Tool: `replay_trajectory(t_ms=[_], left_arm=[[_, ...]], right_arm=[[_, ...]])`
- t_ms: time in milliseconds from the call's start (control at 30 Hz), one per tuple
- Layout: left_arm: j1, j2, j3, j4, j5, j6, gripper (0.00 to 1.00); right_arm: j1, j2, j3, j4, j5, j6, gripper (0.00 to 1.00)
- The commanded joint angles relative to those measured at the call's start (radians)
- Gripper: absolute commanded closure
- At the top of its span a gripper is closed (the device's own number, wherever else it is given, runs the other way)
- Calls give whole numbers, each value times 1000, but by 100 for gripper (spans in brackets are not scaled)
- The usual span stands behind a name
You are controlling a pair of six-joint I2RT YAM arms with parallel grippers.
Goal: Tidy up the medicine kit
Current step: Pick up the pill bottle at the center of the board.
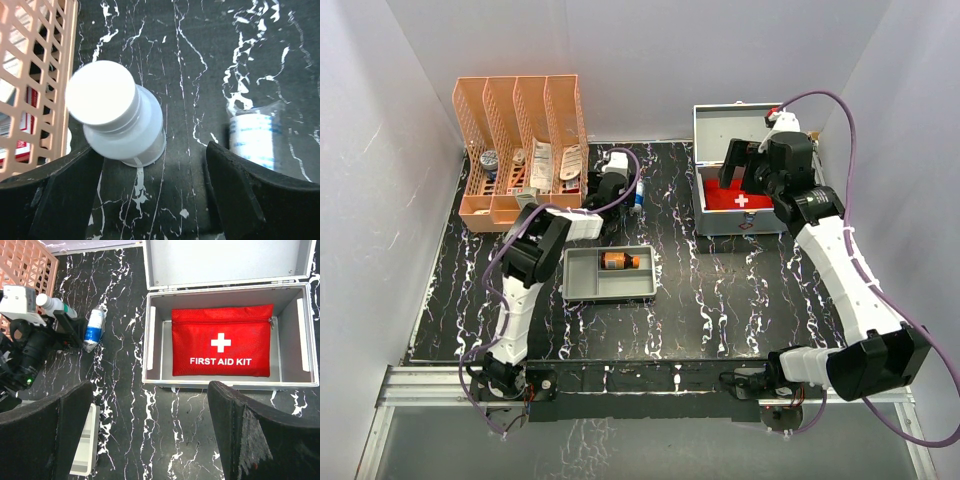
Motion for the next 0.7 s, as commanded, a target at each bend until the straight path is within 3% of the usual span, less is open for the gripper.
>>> replay_trajectory(t_ms=[0,500,667], left_arm=[[16,32,67,42,-32,-16,20],[47,150,173,87,-28,-10,21],[52,180,197,111,-25,-16,34]], right_arm=[[-5,8,63,35,-11,-13,2],[-5,47,72,35,-22,-12,2],[-5,58,81,33,-24,-13,2]])
